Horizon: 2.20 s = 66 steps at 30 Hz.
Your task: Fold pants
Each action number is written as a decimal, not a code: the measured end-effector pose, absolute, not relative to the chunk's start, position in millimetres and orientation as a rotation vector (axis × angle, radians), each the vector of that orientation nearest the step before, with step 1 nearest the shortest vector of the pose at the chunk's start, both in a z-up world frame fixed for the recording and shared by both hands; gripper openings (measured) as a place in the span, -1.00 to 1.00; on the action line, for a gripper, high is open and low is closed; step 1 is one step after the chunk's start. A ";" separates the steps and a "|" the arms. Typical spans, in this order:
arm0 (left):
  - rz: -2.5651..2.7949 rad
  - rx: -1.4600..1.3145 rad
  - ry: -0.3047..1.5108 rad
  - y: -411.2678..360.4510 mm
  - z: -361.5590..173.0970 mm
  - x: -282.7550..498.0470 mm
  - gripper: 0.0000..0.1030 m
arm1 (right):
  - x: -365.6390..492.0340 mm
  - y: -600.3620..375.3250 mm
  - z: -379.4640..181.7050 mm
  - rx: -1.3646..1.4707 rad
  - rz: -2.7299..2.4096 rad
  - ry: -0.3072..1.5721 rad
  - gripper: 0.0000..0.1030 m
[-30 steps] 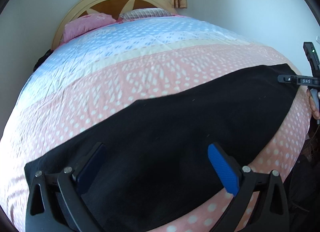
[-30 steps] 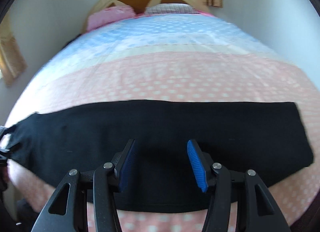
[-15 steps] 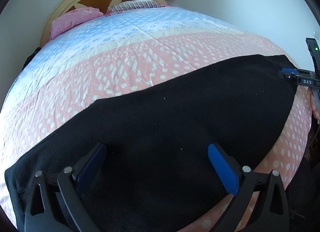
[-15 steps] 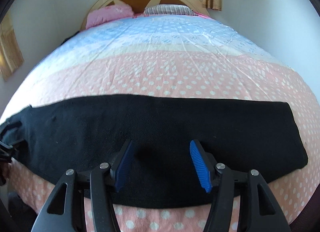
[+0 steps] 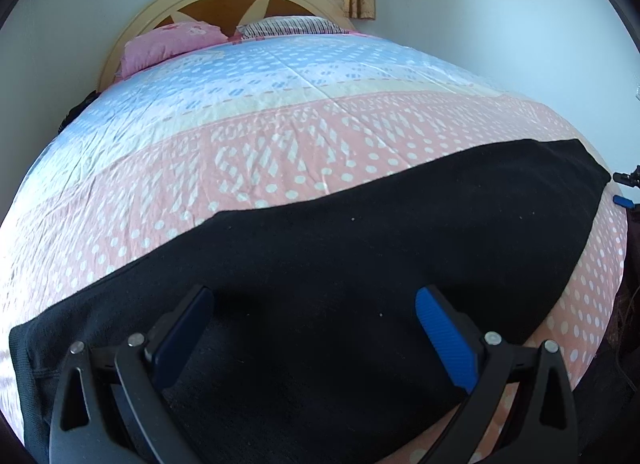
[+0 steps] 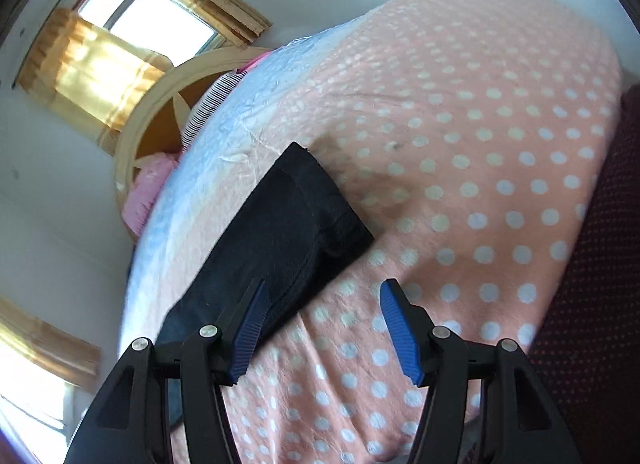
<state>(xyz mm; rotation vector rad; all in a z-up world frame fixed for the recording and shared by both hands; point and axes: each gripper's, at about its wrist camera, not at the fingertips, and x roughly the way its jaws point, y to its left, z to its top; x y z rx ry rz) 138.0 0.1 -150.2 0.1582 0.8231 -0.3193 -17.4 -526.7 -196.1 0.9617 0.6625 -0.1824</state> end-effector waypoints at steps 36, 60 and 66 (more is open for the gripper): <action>-0.475 -0.062 0.797 -4.3 -126.2 122.5 1.00 | 109.5 -171.1 -122.8 -0.117 0.351 0.720 -0.75; -0.727 -0.062 0.976 -127.4 -141.9 164.9 0.59 | 75.9 -262.4 -124.8 0.206 0.339 0.509 0.05; -0.693 -0.016 0.981 -146.5 -144.1 177.0 -0.78 | 67.1 -269.2 -126.1 0.196 0.313 0.493 0.06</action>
